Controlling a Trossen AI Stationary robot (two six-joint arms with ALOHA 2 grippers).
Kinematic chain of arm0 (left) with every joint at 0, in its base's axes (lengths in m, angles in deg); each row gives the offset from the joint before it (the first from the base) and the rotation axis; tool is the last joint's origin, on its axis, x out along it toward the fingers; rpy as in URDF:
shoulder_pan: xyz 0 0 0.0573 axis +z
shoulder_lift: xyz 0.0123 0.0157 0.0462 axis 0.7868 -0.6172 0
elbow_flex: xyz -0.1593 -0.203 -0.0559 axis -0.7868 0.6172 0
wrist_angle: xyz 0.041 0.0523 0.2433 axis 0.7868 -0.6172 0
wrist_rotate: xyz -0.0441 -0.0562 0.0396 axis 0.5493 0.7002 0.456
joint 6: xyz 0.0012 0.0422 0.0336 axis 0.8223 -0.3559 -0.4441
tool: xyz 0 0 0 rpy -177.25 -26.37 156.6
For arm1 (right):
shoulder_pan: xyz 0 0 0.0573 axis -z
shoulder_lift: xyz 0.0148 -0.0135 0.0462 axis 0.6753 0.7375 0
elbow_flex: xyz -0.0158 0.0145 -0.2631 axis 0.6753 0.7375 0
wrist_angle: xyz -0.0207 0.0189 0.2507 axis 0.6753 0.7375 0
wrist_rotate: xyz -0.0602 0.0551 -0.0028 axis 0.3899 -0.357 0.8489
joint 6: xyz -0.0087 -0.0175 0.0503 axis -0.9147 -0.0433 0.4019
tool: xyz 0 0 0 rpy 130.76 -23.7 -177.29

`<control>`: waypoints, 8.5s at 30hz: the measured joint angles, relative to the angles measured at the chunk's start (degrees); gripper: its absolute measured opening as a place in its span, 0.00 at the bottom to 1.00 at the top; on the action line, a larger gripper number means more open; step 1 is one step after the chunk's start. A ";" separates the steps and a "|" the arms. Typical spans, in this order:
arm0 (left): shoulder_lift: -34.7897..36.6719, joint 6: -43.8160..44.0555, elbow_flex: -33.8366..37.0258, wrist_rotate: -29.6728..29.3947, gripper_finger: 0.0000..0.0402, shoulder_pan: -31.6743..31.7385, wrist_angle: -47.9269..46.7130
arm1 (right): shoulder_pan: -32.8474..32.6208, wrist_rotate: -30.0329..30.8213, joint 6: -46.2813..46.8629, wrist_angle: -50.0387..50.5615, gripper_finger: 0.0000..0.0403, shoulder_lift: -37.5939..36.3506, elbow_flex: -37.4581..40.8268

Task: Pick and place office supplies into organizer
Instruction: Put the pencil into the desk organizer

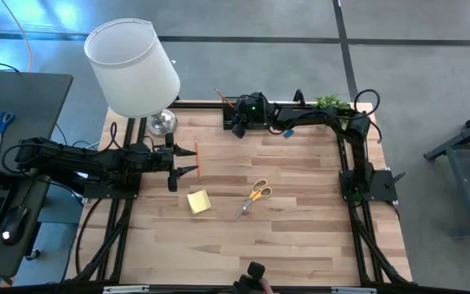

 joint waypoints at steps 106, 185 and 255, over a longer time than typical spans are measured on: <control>-55.89 68.54 -13.73 -32.83 0.17 0.00 -16.79 | -24.50 32.06 -11.91 -7.72 0.29 -21.18 22.14; -59.14 70.02 -10.88 -37.91 0.01 -5.29 -11.35 | -24.50 32.52 -12.07 -5.74 0.29 -21.20 22.14; -31.50 32.92 -10.87 -12.46 0.00 -6.38 -8.11 | -13.70 -21.46 -17.05 -15.53 0.29 -11.39 37.90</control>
